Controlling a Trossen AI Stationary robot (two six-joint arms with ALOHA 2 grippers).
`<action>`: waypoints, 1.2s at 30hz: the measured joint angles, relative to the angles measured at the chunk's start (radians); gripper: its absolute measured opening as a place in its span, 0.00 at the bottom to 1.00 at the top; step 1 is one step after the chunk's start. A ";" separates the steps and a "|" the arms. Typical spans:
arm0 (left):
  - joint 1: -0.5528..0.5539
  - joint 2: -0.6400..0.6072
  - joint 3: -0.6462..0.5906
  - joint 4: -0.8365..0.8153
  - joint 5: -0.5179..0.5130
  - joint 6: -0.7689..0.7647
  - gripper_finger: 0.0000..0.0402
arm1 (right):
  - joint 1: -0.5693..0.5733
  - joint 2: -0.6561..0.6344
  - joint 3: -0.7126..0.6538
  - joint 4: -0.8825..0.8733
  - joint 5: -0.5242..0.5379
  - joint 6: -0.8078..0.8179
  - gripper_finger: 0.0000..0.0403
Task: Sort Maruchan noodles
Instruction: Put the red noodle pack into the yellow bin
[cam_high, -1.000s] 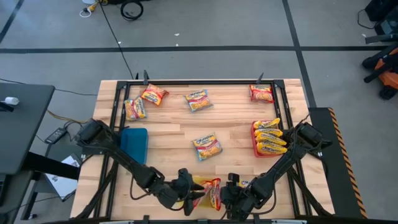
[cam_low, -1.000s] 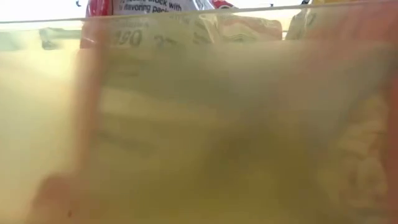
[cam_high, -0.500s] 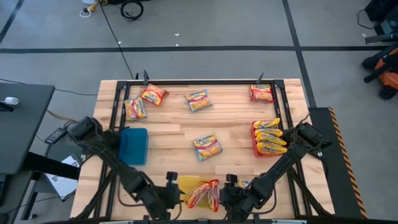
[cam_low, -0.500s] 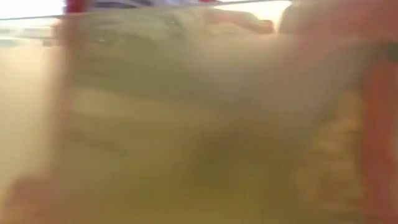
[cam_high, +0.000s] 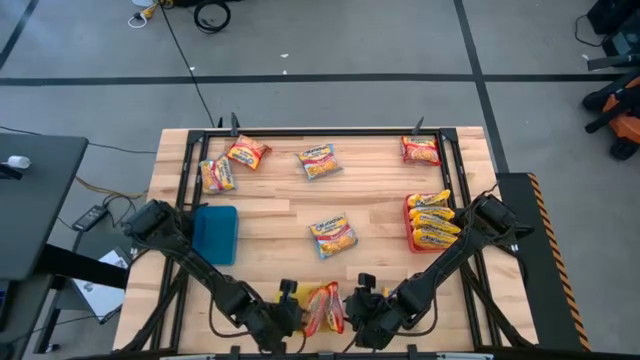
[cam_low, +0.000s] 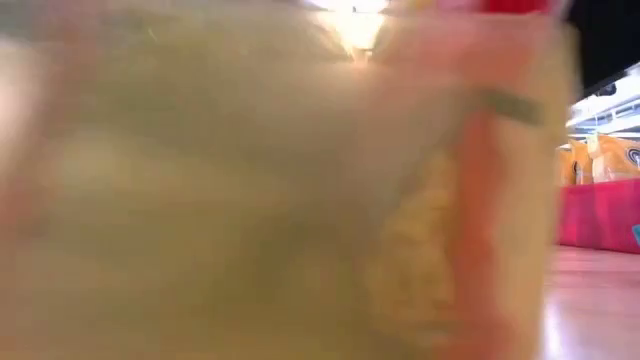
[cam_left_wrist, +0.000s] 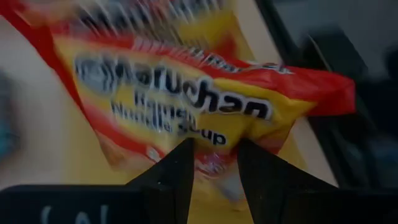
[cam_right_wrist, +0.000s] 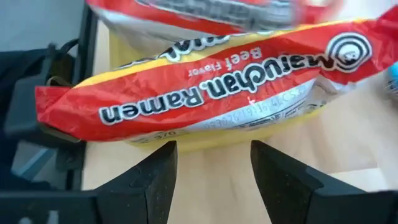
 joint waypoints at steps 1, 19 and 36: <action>0.007 0.000 0.000 0.021 -0.031 0.000 0.32 | -0.004 0.000 0.000 0.000 0.006 -0.002 0.52; 0.027 -0.150 0.002 -0.180 -0.035 -0.027 0.32 | -0.008 0.000 0.000 -0.062 -0.006 0.038 0.52; 0.113 -0.002 0.001 -0.305 0.195 0.003 0.32 | -0.052 0.000 -0.009 -0.069 -0.033 -0.046 0.52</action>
